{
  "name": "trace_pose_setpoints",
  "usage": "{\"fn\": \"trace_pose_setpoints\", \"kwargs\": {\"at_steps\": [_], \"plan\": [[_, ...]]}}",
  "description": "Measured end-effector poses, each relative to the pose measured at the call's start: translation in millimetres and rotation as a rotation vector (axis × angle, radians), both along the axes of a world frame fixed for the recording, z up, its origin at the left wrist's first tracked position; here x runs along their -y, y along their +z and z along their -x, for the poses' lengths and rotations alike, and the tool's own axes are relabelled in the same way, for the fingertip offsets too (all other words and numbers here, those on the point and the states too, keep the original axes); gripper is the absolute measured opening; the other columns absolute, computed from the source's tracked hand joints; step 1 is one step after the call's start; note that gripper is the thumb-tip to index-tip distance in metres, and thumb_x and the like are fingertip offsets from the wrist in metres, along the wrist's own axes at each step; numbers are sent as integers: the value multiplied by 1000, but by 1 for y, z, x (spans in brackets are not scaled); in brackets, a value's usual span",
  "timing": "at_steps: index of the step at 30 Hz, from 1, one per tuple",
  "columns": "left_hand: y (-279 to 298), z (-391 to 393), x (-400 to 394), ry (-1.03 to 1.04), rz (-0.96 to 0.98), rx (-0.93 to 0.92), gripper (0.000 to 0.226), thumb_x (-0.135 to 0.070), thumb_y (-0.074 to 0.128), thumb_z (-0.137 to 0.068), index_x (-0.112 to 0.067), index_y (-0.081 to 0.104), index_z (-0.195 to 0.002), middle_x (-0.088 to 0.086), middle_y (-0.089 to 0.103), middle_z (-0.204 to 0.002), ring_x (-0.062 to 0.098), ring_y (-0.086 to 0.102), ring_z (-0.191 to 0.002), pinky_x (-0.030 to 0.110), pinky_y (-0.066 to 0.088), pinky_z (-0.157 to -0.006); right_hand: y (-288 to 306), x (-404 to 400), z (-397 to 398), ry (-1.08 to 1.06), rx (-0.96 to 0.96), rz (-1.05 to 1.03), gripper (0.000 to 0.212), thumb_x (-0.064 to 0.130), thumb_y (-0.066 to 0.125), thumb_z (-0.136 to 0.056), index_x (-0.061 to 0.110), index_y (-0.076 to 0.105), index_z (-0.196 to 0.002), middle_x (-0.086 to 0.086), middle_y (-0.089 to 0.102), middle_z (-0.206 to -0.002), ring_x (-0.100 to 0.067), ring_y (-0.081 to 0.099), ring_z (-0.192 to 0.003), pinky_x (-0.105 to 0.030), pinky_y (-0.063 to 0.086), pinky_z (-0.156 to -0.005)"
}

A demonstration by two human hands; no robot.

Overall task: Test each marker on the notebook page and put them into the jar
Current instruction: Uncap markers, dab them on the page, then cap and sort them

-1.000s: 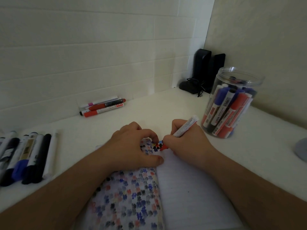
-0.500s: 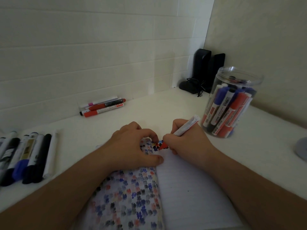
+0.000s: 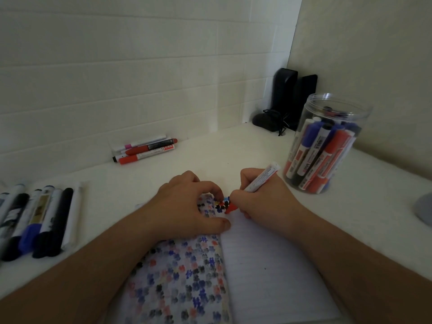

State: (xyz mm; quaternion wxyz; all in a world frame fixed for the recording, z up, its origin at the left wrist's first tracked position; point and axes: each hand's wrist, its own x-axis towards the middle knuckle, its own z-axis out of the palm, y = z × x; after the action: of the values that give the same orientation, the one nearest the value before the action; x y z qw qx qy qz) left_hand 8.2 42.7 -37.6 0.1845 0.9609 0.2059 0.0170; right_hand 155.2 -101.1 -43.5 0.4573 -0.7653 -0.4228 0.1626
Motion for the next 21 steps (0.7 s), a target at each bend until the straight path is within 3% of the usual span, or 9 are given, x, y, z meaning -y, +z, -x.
{"fn": "trace_pose_setpoints", "kwargs": {"at_steps": [3, 5, 7, 9, 10, 14, 21], "plan": [[0, 1, 0, -12, -18, 5, 67, -90, 55, -58, -61, 46, -118, -18, 41, -104, 3, 43, -99, 35, 48, -91, 0, 0, 0, 2, -17, 1, 25, 19, 70, -77, 14, 48, -66, -20, 57, -64, -19, 51, -54, -35, 43, -53], [0, 4, 0, -39, 0, 29, 59, -86, 53, -69, -62, 42, -122, -18, 42, -108, 4, 42, -103, 34, 46, -93, 2, 0, 0, -3, -122, -62, 25, 13, 70, -83, 13, 49, -70, -15, 55, -59, -19, 51, -53, -34, 44, -52], [1, 6, 3, -61, 57, 146, 38, -57, 54, -95, -61, 37, -129, -19, 45, -113, 2, 43, -108, 29, 44, -94, 6, 2, -4, 22, -324, -168, 25, 10, 70, -89, 11, 50, -75, -11, 49, -58, -19, 44, -50, -31, 39, -48], [2, 7, 4, -36, 58, 285, 48, -18, 48, -104, -52, 35, -135, -20, 54, -118, -1, 51, -109, 20, 46, -93, 10, 6, -7, 96, -493, -254, 22, 6, 71, -92, 9, 54, -79, -10, 45, -57, -18, 36, -48, -27, 33, -44], [3, 7, 4, -13, 65, 328, 50, -10, 46, -104, -48, 34, -136, -21, 59, -120, -3, 55, -109, 13, 46, -90, 12, 7, -9, 137, -548, -289, 19, 4, 71, -92, 9, 57, -81, -9, 45, -57, -18, 35, -48, -25, 31, -43], [2, 5, 0, 27, 128, 403, 33, -14, 51, -104, -36, 36, -124, -27, 68, -119, -13, 59, -106, -1, 40, -83, 19, 12, -13, 195, -683, -354, 16, 2, 65, -94, 14, 69, -85, -8, 52, -64, -17, 42, -53, -23, 34, -43], [7, 5, 5, 48, 126, 430, 29, -18, 60, -100, -34, 39, -112, -13, 67, -129, -1, 59, -107, 1, 40, -81, 17, 11, -11, 218, -757, -323, 31, 14, 45, -101, 11, 75, -95, -10, 65, -77, -17, 50, -60, -23, 39, -47]]}}
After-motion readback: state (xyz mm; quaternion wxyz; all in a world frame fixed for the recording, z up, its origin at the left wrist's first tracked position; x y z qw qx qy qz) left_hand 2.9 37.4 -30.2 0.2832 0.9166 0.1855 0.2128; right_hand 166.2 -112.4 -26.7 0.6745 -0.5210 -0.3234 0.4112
